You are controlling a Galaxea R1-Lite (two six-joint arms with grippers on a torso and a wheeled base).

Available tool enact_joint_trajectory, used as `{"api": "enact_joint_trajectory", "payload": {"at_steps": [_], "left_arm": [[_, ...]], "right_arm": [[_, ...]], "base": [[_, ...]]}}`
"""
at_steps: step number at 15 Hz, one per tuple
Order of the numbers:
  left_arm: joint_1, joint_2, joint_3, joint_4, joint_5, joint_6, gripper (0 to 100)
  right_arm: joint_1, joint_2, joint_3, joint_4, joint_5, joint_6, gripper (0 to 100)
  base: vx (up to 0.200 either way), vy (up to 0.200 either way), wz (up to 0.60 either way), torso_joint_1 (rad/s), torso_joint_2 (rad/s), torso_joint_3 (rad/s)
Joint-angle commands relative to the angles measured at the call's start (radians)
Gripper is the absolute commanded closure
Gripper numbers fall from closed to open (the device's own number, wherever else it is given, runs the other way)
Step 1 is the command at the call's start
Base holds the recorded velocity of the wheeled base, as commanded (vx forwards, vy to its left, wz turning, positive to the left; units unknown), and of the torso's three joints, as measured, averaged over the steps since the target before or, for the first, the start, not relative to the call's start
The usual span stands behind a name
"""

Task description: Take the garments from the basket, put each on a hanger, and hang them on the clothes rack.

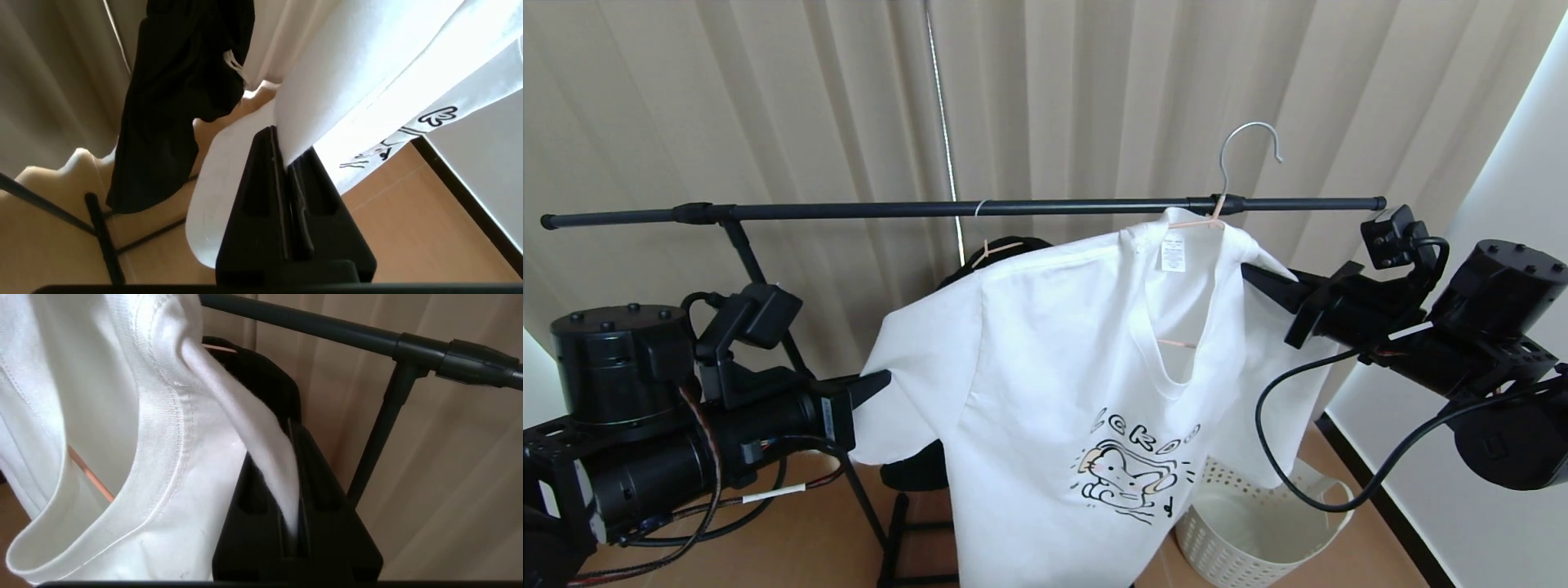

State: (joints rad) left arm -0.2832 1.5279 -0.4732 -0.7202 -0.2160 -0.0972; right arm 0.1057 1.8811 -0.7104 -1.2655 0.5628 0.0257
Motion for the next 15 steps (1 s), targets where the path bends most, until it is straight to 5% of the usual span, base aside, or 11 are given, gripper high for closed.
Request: {"api": "enact_joint_trajectory", "payload": {"at_steps": [1, 15], "left_arm": [[0.002, -0.002, 0.01, -0.001, 0.0, -0.001, 100], [0.045, -0.011, 0.054, -0.002, -0.003, -0.032, 100]], "right_arm": [[-0.003, 0.004, -0.006, -0.002, 0.002, 0.005, 100], [-0.047, 0.003, -0.024, -0.003, 0.017, 0.043, 100]], "base": [[0.0, 0.0, 0.0, 0.0, 0.0, 0.0], [0.0, 0.0, 0.0, 0.0, 0.0, 0.0]]}}
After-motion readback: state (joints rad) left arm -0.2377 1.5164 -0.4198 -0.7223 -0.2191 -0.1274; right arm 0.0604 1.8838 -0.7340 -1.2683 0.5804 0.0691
